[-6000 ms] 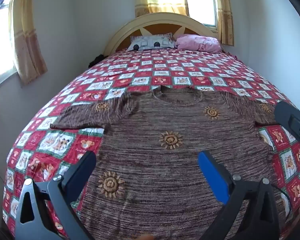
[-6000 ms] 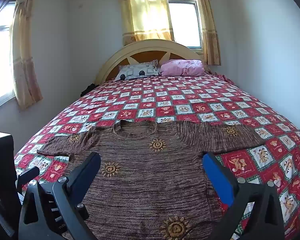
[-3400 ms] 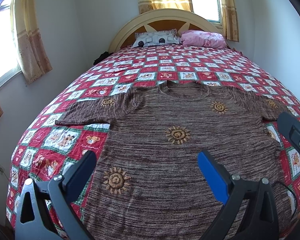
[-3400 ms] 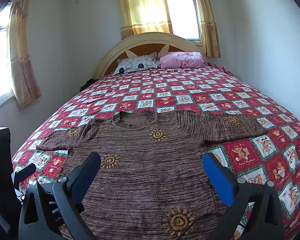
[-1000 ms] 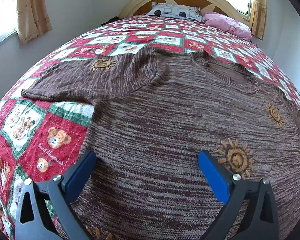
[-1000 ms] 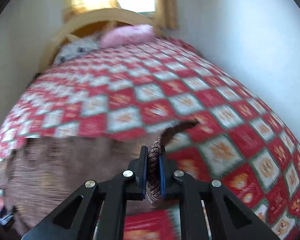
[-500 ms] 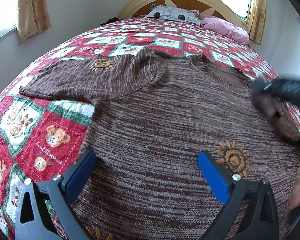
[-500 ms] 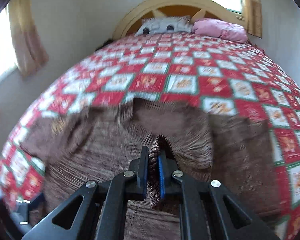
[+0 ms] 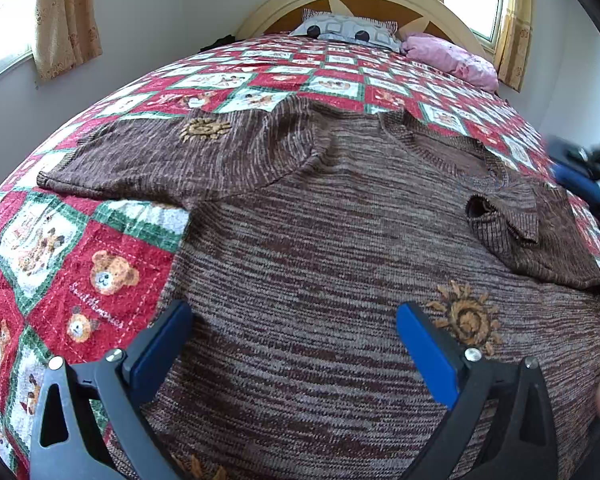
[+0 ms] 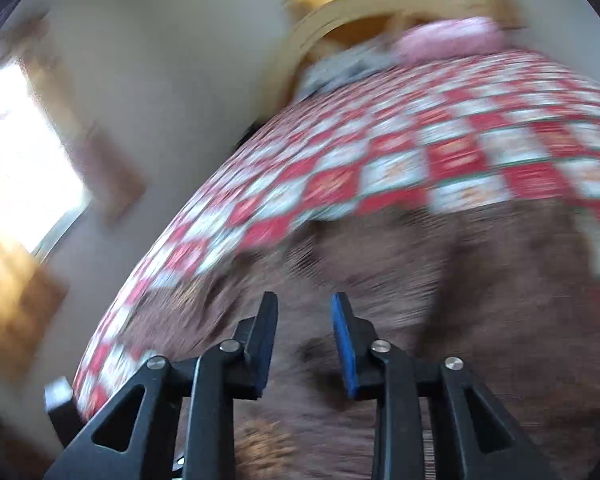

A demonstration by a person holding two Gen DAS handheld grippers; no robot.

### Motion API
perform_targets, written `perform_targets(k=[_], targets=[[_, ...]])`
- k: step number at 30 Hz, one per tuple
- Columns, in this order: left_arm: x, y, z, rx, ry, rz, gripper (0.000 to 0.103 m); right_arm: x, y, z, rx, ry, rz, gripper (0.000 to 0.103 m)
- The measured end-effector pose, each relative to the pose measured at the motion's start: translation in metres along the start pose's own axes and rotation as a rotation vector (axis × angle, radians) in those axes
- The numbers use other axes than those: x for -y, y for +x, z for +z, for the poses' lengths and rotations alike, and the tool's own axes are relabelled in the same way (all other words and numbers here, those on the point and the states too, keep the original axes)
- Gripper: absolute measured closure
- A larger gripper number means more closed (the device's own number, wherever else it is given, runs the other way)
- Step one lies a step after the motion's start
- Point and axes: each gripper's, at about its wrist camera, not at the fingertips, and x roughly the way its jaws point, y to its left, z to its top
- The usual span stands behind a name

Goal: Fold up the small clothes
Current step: 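Grasp the sweater sleeve with the right gripper and fold it across the body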

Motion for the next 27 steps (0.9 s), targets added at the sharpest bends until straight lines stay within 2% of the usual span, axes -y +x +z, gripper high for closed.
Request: perform_targets(k=[1,4,6,7,9,11,13,14,16,17,19,20,21,22,24,25,27], targets=[[0.000,0.000,0.000,0.000,0.001,0.002,0.000,0.009,0.003,0.001,-0.019,-0.009,-0.069,0.074],[0.001,0.001,0.000,-0.001,0.005,0.008,0.000,0.011,0.019,-0.004,-0.083,-0.052,-0.130,0.074],[0.001,0.001,0.000,-0.001,0.004,0.006,0.000,0.001,0.032,-0.013,-0.149,-0.058,-0.107,0.074],[0.001,0.001,0.000,-0.001,0.005,0.007,0.000,-0.001,0.031,-0.017,-0.157,-0.059,-0.100,0.074],[0.001,0.001,0.000,-0.002,0.005,0.007,0.000,-0.011,0.032,-0.024,-0.143,-0.082,-0.187,0.074],[0.001,0.000,0.000,-0.001,0.004,0.007,0.000,-0.004,0.028,-0.026,-0.097,-0.010,-0.259,0.074],[0.001,0.000,0.000,-0.001,0.005,0.007,0.000,0.018,0.030,-0.027,-0.091,0.125,-0.278,0.074],[0.001,0.000,0.000,-0.001,0.005,0.007,0.000,0.027,0.032,-0.024,-0.093,0.154,-0.252,0.074],[0.001,0.000,0.000,-0.001,0.004,0.006,0.000,0.022,0.040,-0.015,-0.096,0.119,-0.245,0.074],[0.001,0.000,0.000,-0.001,0.003,0.005,0.000,0.015,0.049,-0.009,-0.117,0.097,-0.203,0.074],[0.001,0.001,0.001,-0.001,0.003,0.004,0.000,0.005,0.071,0.000,-0.204,0.102,-0.052,0.074],[0.001,0.001,0.001,-0.001,0.004,0.005,0.000,0.005,0.086,0.006,-0.260,0.154,0.068,0.073],[0.001,0.000,0.001,-0.001,0.003,0.004,0.000,0.008,0.096,0.010,-0.289,0.205,0.149,0.073],[0.001,0.000,0.001,-0.001,0.002,0.003,0.000,0.015,0.099,0.016,-0.288,0.265,0.225,0.073],[0.001,0.000,0.000,0.000,0.001,0.002,0.000,0.026,0.087,0.022,-0.223,0.303,0.248,0.073],[0.001,0.000,0.000,0.000,0.001,0.001,0.000,0.031,0.073,0.024,-0.172,0.299,0.227,0.073],[0.001,0.000,0.000,0.001,0.001,0.001,0.000,0.040,0.038,0.021,-0.057,0.255,0.122,0.073]])
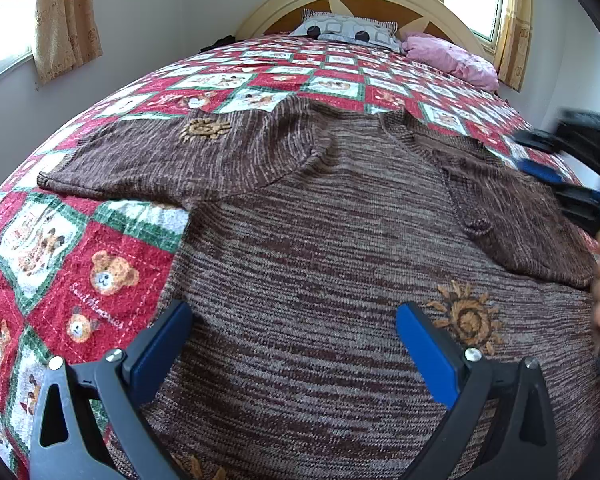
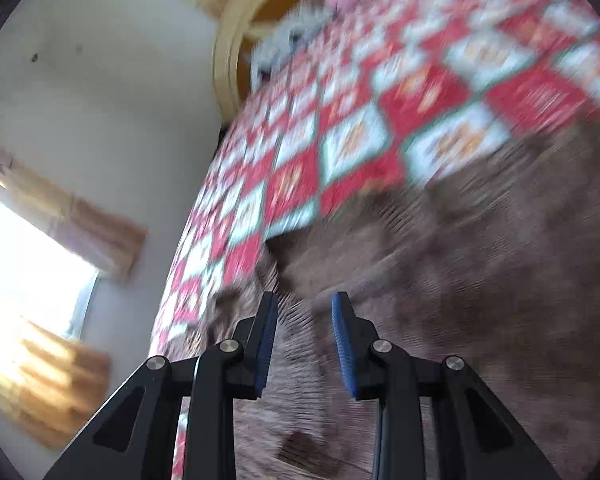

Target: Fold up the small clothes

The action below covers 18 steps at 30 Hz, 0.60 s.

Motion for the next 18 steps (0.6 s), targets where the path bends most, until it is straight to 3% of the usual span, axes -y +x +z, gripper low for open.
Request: perform_targets(k=[2,4,7,11,12,13,14,16,18], targets=[[0.000,0.000,0.000,0.001,-0.001,0.000,0.000,0.008,-0.022,-0.005,0.076,-0.055,-0.170,0.073],[0.000,0.000,0.000,0.001,-0.001,0.000,0.000,0.014,-0.021,-0.010,0.044,-0.089,-0.255,0.073],[0.000,0.000,0.000,0.001,-0.002,-0.001,0.000,0.021,-0.012,-0.021,0.001,-0.087,-0.252,0.073],[0.000,0.000,0.000,0.000,0.001,0.002,0.000,-0.011,0.021,-0.049,-0.096,-0.208,-0.174,0.073],[0.000,0.000,0.000,0.000,0.002,0.003,0.000,-0.019,0.031,-0.059,-0.131,-0.266,-0.177,0.068],[0.000,0.001,0.000,-0.001,0.002,0.003,0.000,-0.031,0.036,-0.069,-0.116,-0.357,-0.228,0.054],[0.001,0.001,0.000,-0.003,0.004,0.005,0.000,-0.046,0.041,-0.078,-0.110,-0.460,-0.283,0.049],[0.002,0.003,0.001,-0.013,0.010,0.015,0.000,-0.058,0.047,-0.085,-0.124,-0.551,-0.331,0.032],[0.006,0.005,0.002,-0.026,0.028,0.042,0.000,-0.064,0.048,-0.088,-0.111,-0.590,-0.360,0.031]])
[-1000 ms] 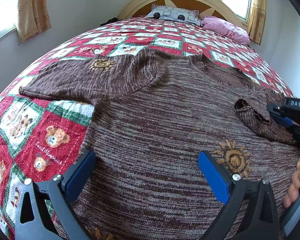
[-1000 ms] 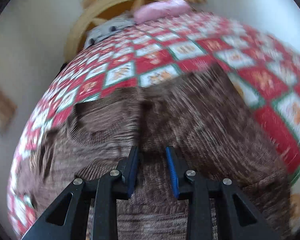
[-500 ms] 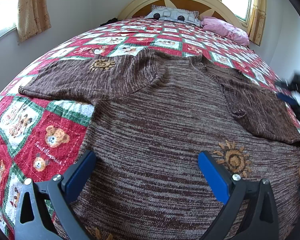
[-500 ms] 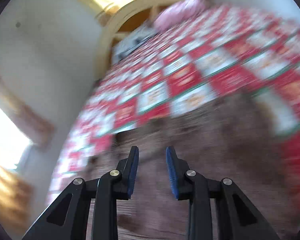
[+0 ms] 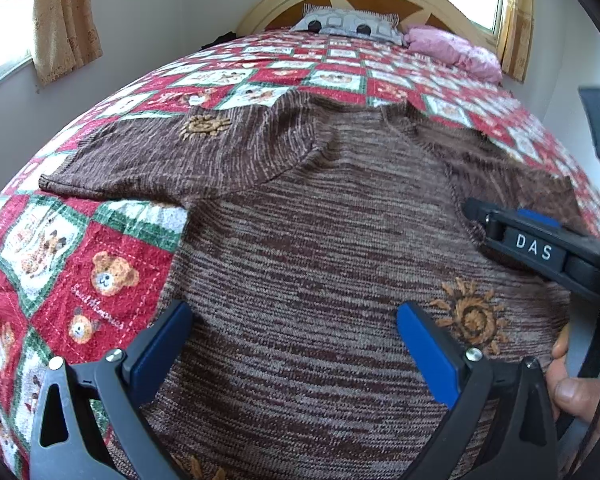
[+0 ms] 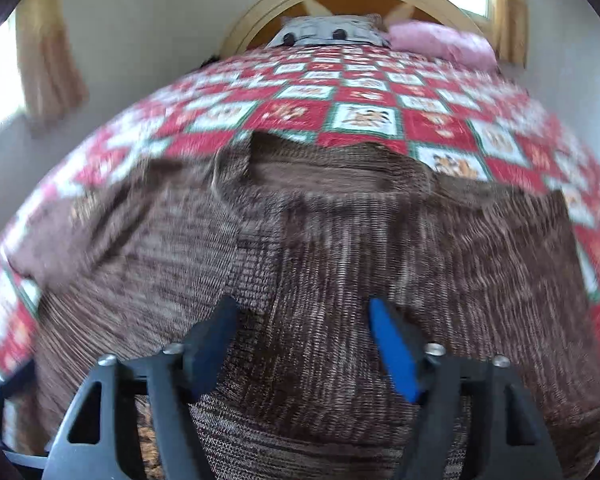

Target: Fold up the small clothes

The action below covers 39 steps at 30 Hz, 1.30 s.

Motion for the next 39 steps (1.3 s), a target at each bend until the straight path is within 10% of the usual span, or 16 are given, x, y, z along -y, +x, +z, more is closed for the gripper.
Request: perform_targets(k=[7,12,16,23,29,33,39], targets=[[-0.032,-0.015,0.009,-0.014,-0.041,-0.088,0.001,0.021,-0.001,-0.002,0.005,0.102,0.077,0.030],[-0.125,-0.045,0.044,0.185,-0.293,0.060,0.000,0.013,-0.001,-0.001,0.006,0.097,0.071,0.030],[-0.200,-0.015,0.080,0.159,-0.465,0.187,0.001,0.014,-0.001,-0.001,0.006,0.098,0.072,0.030],[-0.249,0.055,0.090,-0.040,-0.643,0.183,0.035,0.015,0.000,-0.001,0.006,0.096,0.070,0.030],[-0.234,0.057,0.092,0.028,-0.588,0.240,0.046,0.015,0.000,-0.001,0.005,0.096,0.070,0.030],[-0.248,0.057,0.091,0.063,-0.618,0.177,0.092,0.015,0.000,-0.001,0.006,0.098,0.071,0.030],[-0.233,0.047,0.117,0.115,-0.584,0.078,0.095,0.020,-0.002,-0.002,0.019,0.126,0.091,0.030]])
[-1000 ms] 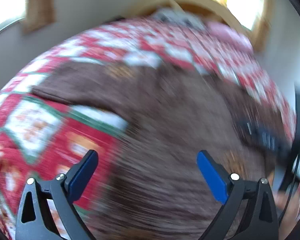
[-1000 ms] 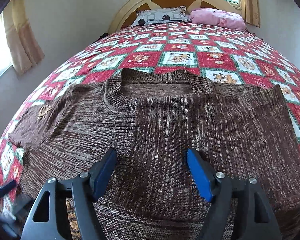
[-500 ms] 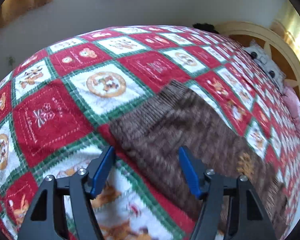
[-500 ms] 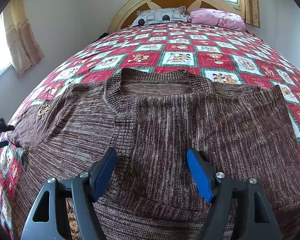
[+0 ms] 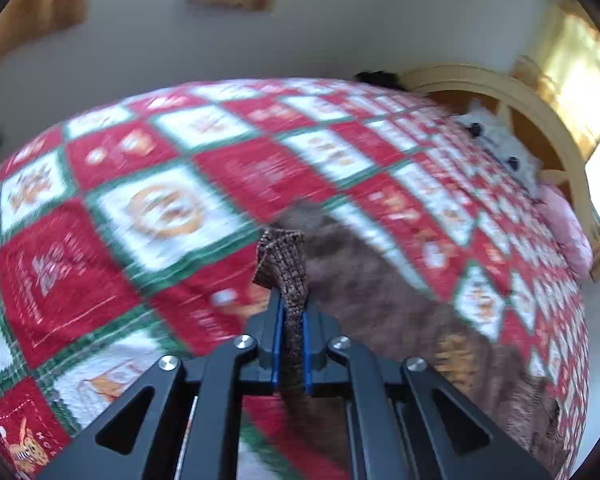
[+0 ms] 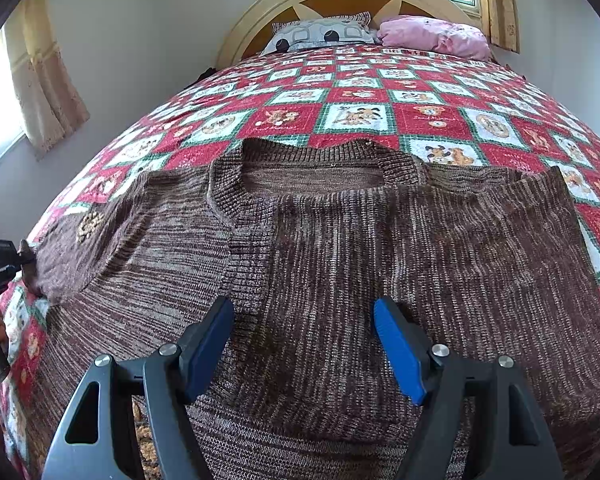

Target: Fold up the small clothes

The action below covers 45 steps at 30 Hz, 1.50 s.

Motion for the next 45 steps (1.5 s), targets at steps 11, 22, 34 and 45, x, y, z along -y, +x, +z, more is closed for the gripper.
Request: perform_targets(k=[11,22,34,45], targets=[[0.178,-0.093,-0.105,0.073,0.475,-0.403,0.095,0.020,-0.003,0.001,0.034,0.115,0.098,0.030],[0.181,-0.079,-0.183,-0.147,0.608,-0.340,0.035,0.024,-0.003,0.001,0.034,0.131,0.119,0.030],[0.103,-0.077,-0.168,-0.080,0.322,-0.204,0.008,0.024,-0.005,0.014,-0.005,0.188,0.243,0.030],[0.099,-0.075,-0.171,-0.069,0.313,-0.221,0.005,-0.051,0.047,0.051,-0.048,-0.069,0.156,0.032]])
